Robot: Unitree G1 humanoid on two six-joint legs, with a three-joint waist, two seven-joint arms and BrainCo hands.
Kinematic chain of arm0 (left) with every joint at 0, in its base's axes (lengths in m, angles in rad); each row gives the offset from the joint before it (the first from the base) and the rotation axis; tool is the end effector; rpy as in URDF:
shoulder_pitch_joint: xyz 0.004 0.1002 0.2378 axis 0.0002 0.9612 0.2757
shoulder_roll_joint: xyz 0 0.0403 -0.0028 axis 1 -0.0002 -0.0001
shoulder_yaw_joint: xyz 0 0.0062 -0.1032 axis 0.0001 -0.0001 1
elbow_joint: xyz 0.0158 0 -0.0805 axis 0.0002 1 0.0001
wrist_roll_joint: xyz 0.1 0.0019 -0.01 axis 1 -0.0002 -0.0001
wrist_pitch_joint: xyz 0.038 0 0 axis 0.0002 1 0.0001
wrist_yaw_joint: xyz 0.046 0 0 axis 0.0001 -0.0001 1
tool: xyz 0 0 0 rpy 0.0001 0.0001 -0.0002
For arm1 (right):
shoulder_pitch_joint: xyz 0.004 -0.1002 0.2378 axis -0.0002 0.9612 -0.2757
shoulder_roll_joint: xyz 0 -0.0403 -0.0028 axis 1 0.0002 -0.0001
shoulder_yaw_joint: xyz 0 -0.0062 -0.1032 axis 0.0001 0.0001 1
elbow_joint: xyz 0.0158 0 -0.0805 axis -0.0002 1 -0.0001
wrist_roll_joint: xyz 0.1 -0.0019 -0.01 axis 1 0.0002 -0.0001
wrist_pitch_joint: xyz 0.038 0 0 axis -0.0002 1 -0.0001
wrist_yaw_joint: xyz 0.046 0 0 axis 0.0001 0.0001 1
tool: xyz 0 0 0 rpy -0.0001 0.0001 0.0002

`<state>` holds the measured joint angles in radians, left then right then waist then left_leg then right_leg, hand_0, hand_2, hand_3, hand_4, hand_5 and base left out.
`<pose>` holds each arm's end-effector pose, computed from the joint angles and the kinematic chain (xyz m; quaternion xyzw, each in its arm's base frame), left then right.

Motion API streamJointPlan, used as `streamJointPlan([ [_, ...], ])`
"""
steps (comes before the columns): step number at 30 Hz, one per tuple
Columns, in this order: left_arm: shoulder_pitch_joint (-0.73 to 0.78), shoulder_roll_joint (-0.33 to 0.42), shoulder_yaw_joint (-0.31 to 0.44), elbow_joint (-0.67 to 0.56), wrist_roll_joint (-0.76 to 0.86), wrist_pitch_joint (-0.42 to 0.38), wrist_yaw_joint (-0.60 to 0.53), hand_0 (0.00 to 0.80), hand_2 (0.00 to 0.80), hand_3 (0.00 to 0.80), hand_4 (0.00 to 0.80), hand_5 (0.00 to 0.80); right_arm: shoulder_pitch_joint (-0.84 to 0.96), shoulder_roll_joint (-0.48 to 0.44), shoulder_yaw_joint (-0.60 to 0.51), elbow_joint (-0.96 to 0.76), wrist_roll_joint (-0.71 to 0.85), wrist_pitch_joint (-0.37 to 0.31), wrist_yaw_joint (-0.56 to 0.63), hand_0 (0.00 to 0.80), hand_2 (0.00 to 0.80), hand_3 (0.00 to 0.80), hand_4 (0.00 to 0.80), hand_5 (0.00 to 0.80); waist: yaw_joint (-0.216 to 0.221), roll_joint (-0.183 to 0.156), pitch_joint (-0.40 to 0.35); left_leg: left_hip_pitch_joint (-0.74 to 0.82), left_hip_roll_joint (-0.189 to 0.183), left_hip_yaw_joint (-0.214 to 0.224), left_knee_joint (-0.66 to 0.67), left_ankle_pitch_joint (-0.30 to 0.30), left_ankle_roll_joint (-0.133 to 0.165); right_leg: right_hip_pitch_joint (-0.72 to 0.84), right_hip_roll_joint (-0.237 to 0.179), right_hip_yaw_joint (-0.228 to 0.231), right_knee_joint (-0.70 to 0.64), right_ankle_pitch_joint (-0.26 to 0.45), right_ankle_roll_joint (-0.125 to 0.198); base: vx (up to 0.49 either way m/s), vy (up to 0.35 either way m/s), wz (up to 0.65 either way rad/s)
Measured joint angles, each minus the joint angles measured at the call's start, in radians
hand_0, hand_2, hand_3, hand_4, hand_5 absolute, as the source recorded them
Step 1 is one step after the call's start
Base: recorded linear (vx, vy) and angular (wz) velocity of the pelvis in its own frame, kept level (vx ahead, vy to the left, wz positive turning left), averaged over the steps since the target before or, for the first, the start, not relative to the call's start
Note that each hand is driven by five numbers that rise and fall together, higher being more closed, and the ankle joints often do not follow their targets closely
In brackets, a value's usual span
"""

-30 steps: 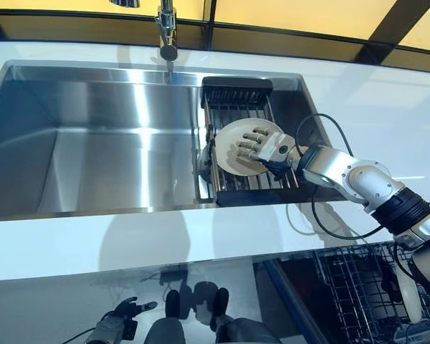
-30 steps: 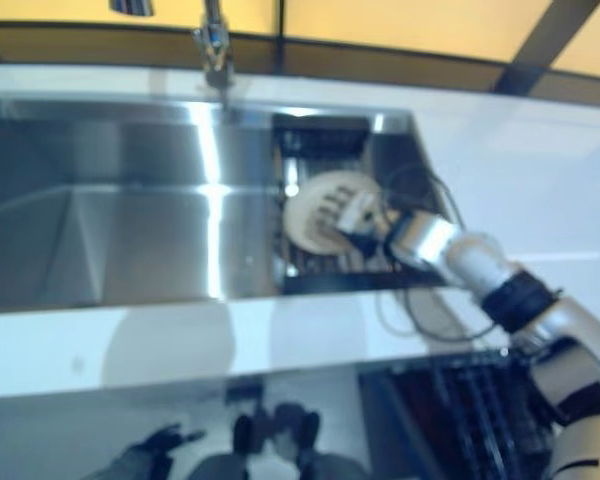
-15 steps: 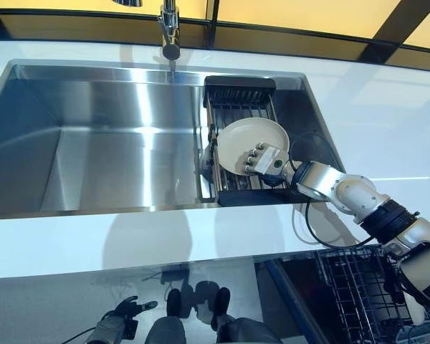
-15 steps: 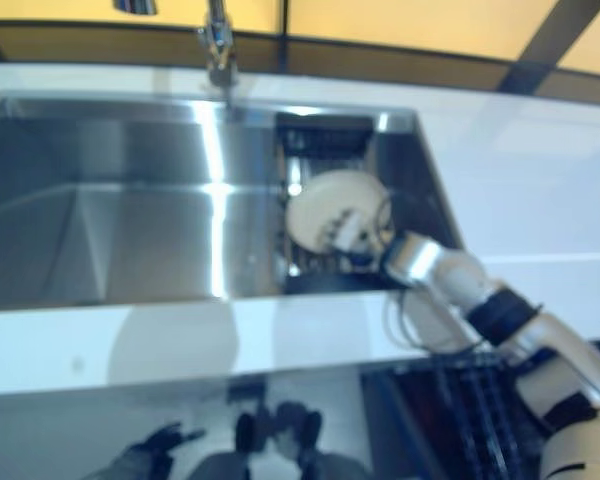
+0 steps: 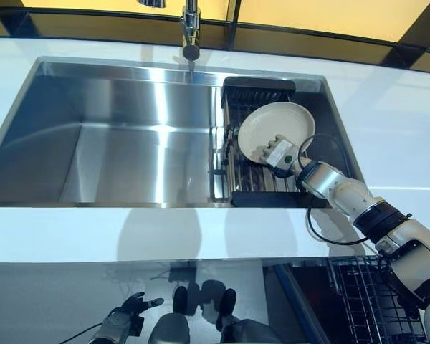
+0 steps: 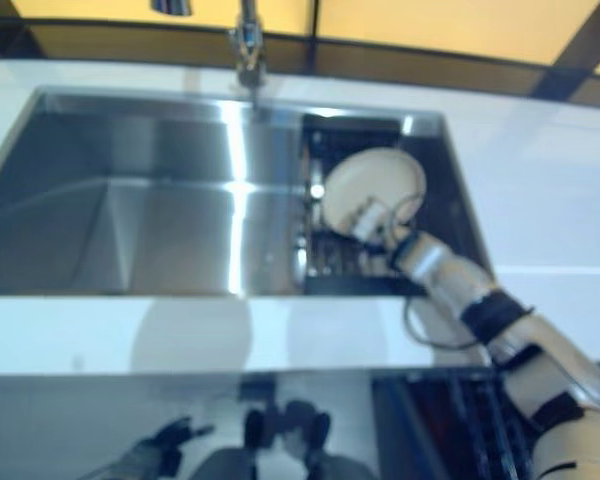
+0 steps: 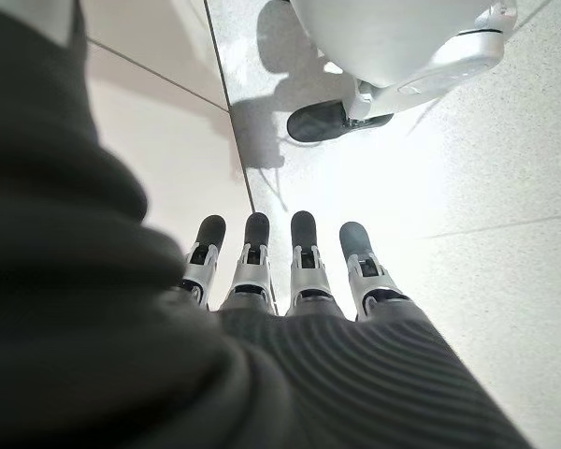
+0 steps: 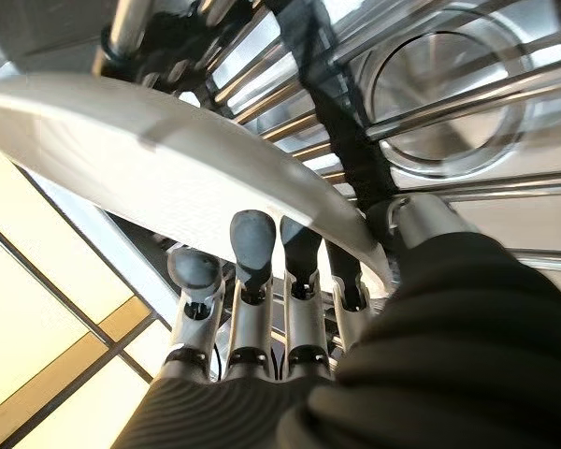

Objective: Take plates into dishwasher

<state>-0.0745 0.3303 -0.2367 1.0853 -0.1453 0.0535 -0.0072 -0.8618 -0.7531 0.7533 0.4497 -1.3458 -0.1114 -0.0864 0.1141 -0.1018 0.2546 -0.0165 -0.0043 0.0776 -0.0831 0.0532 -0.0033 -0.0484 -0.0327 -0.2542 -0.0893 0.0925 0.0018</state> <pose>0.1195 0.2398 -0.0952 0.1414 0.5136 0.0196 0.8461 0.3214 -0.1841 0.1531 -0.9096 -0.2209 0.1155 0.3324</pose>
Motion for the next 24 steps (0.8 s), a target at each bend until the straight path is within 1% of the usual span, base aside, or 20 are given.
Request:
streamJointPlan([
  [5, -0.001, 0.0, -0.001, -0.013, -0.006, 0.001, 0.0, 0.0, 0.0, 0.0, 0.0, 0.0, 0.0, -0.019, -0.002, 0.002, 0.006, 0.021, -0.038, 0.8, 0.8, 0.8, 0.8, 0.8, -0.001, 0.006, -0.003, 0.0, -0.002, -0.001, 0.0, 0.001, 0.001, 0.0, -0.002, 0.0, 0.0, 0.0, 0.0, 0.0, 0.0, 0.0],
  [9, 0.003, 0.0, -0.019, -0.025, -0.007, 0.003, 0.0, 0.0, 0.0, 0.0, 0.0, 0.0, 0.0, -0.054, -0.014, 0.001, 0.049, 0.043, -0.055, 0.8, 0.8, 0.8, 0.8, 0.8, -0.003, 0.012, -0.007, 0.0, -0.002, -0.001, 0.0, 0.001, 0.002, 0.001, -0.002, 0.0, 0.001, 0.0, 0.0, 0.0, 0.0, 0.0],
  [12, 0.006, 0.0, -0.018, -0.034, -0.007, 0.003, 0.0, 0.0, 0.0, 0.0, 0.0, 0.0, -0.001, -0.09, -0.03, -0.007, 0.098, 0.052, -0.055, 0.8, 0.8, 0.8, 0.8, 0.8, -0.006, 0.018, -0.01, 0.0, -0.002, 0.0, 0.0, 0.001, 0.002, 0.001, -0.001, 0.0, 0.001, 0.0, 0.0, 0.0, 0.0, 0.0],
  [16, 0.014, -0.001, -0.018, -0.041, -0.007, 0.009, 0.0, 0.0, 0.0, 0.0, 0.0, 0.0, -0.003, -0.132, -0.042, -0.013, 0.202, 0.072, -0.053, 0.8, 0.8, 0.8, 0.8, 0.8, -0.016, 0.017, -0.011, 0.003, -0.002, 0.0, 0.0, 0.001, 0.002, 0.003, -0.001, 0.001, 0.002, 0.0, 0.0, 0.0, 0.0, 0.0],
  [20, 0.014, -0.001, -0.018, -0.041, -0.007, 0.012, 0.0, 0.0, 0.0, 0.0, 0.0, 0.0, -0.004, -0.158, -0.076, -0.047, 0.42, 0.107, -0.038, 0.8, 0.8, 0.8, 0.8, 0.8, -0.019, 0.017, -0.011, 0.007, -0.001, 0.0, 0.0, 0.001, 0.002, 0.007, 0.0, 0.002, 0.003, 0.0, 0.0, 0.0, 0.0, 0.0],
  [24, 0.017, 0.001, -0.017, -0.04, -0.007, 0.011, -0.001, 0.0, 0.0, 0.0, 0.0, 0.0, -0.019, -0.173, -0.131, -0.057, 0.652, 0.164, -0.003, 0.8, 0.8, 0.8, 0.8, 0.8, -0.022, 0.012, -0.014, 0.01, -0.001, 0.001, 0.0, 0.001, 0.002, 0.01, 0.0, 0.003, 0.003, 0.0, 0.0, 0.0, 0.0, 0.0],
])
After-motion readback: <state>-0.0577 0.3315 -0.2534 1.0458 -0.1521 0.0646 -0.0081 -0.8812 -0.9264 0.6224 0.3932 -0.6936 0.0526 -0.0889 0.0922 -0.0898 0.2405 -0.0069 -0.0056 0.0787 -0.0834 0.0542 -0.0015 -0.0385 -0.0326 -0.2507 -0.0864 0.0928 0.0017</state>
